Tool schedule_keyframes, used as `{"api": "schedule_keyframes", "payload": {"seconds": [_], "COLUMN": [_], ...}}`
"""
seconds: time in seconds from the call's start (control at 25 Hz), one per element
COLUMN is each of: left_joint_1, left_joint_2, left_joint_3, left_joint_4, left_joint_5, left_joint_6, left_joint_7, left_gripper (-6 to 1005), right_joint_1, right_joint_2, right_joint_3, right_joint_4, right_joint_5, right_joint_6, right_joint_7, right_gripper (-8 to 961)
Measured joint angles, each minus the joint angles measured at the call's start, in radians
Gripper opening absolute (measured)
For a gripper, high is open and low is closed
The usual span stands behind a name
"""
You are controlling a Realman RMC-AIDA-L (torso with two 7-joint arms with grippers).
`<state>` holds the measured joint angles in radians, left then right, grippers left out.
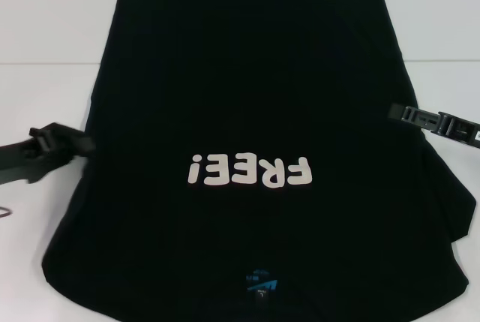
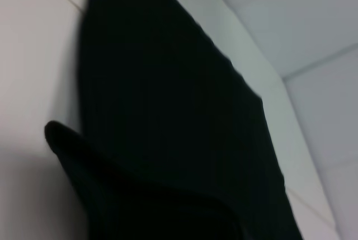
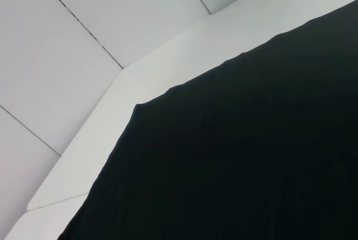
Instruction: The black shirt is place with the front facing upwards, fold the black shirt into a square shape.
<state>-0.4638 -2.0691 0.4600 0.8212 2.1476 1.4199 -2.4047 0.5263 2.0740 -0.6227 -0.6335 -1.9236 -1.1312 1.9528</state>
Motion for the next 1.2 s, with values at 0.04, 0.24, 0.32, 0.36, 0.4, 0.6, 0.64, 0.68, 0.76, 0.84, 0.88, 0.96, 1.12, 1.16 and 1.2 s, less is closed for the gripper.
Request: {"api": "schedule_keyframes", "payload": {"seconds": [0.04,0.24,0.32,0.36,0.4,0.6,0.64,0.68,0.76,0.84,0.88,0.96,1.12,1.16,1.2], "left_joint_1": [-0.014,-0.062,-0.079,-0.084,-0.089,-0.097,-0.095,-0.089,-0.073,-0.055,-0.046,-0.026,-0.001,0.002,0.006], "left_joint_2": [-0.001,-0.004,-0.006,-0.006,-0.006,0.001,0.002,0.003,0.003,0.004,0.005,0.006,0.002,-0.002,-0.009], "left_joint_3": [0.026,0.158,0.194,0.205,0.222,0.294,0.297,0.287,0.247,0.173,0.139,0.092,0.084,0.084,0.084], "left_joint_4": [-0.009,-0.068,-0.086,-0.09,-0.096,-0.073,-0.061,-0.046,-0.029,-0.026,-0.029,-0.03,-0.027,-0.027,-0.027], "left_joint_5": [0.001,0.002,0.002,0.002,0.002,0.002,0.002,-0.002,-0.013,-0.024,-0.028,-0.031,-0.037,-0.04,-0.044], "left_joint_6": [-0.017,-0.119,-0.148,-0.154,-0.16,-0.089,-0.066,-0.046,-0.033,-0.032,-0.027,-0.003,0.11,0.134,0.152], "left_joint_7": [0.0,0.001,0.005,0.006,0.006,0.09,0.118,0.141,0.158,0.162,0.166,0.195,0.421,0.485,0.539], "left_gripper": [109,122,127,130,132,145,148,150,186,251,284,349,624,645,667], "right_joint_1": [0.0,0.0,-0.001,-0.001,-0.001,-0.002,-0.002,-0.002,-0.002,-0.002,-0.002,-0.002,-0.005,-0.004,-0.004], "right_joint_2": [0.0,0.0,0.0,0.0,0.0,-0.002,-0.002,-0.003,-0.003,-0.003,-0.003,-0.006,-0.031,-0.042,-0.056], "right_joint_3": [0.0,0.0,0.0,0.0,0.0,0.002,0.003,0.005,0.01,0.013,0.013,0.012,0.002,-0.001,-0.003], "right_joint_4": [0.0,0.0,0.001,0.003,0.004,0.009,0.009,0.009,0.009,0.009,0.01,0.01,0.011,0.011,0.012], "right_joint_5": [0.0,0.0,0.0,0.0,0.0,0.0,0.0,0.001,0.001,0.001,0.001,-0.002,-0.015,-0.023,-0.039], "right_joint_6": [0.0,0.002,0.003,0.004,0.005,0.01,0.011,0.012,0.013,0.013,0.009,0.001,-0.031,-0.048,-0.073], "right_joint_7": [0.0,0.0,0.0,0.0,0.0,-0.002,-0.004,-0.004,-0.005,-0.007,-0.007,-0.007,-0.003,0.004,0.022], "right_gripper": [939,939,939,939,939,939,939,939,939,939,939,939,939,939,939]}}
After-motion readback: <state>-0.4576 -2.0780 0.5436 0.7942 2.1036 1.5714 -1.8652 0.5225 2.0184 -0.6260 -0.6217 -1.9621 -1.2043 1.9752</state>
